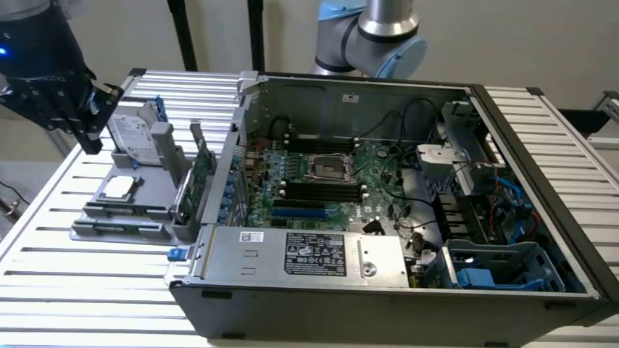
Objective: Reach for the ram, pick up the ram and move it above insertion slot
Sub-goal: 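Pick up the ram and move it above insertion slot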
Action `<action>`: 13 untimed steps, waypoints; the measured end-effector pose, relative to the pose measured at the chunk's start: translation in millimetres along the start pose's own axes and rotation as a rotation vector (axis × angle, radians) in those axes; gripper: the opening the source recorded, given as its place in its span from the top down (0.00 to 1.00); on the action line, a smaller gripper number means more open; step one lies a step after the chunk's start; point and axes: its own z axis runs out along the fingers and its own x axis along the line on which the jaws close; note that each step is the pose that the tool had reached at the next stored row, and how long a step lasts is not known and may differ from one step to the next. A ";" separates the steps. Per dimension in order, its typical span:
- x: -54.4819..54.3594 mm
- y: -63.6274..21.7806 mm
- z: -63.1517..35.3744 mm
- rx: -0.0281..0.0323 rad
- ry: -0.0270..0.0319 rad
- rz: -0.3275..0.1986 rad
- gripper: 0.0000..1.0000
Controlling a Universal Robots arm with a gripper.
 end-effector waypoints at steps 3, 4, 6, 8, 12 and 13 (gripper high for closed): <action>0.0 0.0 0.3 0.0007 0.0008 -0.054 0.89; 0.0 0.0 0.5 0.0008 0.0010 -0.072 0.89; 0.0 0.0 0.8 0.0013 0.0014 -0.109 0.89; 0.0 0.0 1.0 0.0018 0.0020 -0.145 0.89; 0.0 0.0 1.6 0.0025 0.0029 -0.218 0.89; 0.0 0.0 1.7 0.0026 0.0031 -0.236 0.89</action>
